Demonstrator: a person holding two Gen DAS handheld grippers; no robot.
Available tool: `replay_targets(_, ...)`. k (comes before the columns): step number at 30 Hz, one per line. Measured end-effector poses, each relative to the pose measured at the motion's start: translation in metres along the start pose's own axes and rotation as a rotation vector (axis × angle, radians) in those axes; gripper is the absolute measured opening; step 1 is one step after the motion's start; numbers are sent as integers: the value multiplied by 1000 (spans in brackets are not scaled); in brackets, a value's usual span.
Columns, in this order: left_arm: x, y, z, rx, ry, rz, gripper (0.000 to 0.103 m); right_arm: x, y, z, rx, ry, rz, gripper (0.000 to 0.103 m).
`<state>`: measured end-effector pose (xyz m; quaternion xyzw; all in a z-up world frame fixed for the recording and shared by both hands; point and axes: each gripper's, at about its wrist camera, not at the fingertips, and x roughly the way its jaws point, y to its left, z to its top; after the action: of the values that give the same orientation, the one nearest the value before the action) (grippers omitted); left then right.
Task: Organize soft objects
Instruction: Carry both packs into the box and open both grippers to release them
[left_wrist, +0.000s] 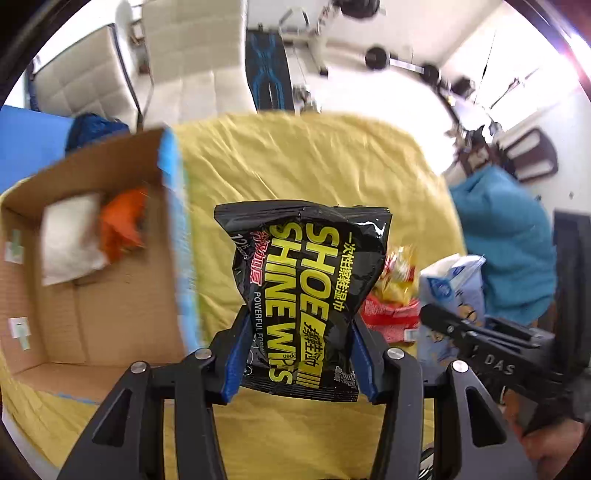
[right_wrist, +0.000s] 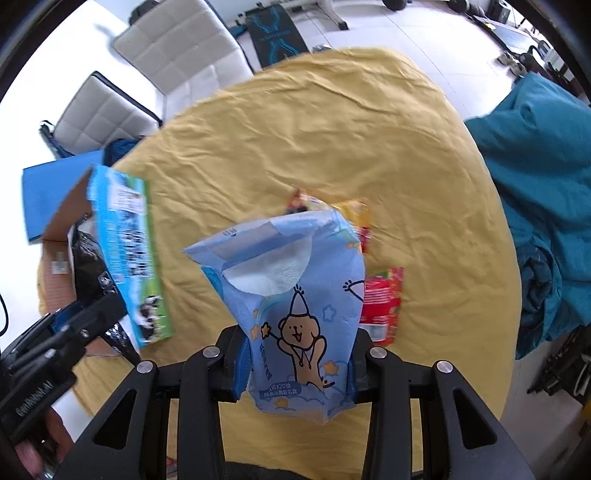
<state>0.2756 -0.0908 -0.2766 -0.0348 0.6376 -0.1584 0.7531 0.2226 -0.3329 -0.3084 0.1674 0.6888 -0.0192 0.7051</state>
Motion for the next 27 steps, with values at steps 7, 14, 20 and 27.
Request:
replay_targets(7, -84, 96, 4, -50, -105, 68, 46, -43, 96, -15, -78, -74, 103, 41)
replay_targets(14, -78, 228, 4, -187, -46, 197, 46, -12, 228, -24, -156, -29, 167, 41)
replay_targets(20, -28, 299, 16, -250, 68, 244, 46, 51, 303, -24, -202, 56, 49, 41)
replay_targets(27, 33, 331, 37, -224, 164, 310, 46, 124, 333, -20, -223, 131, -77, 41)
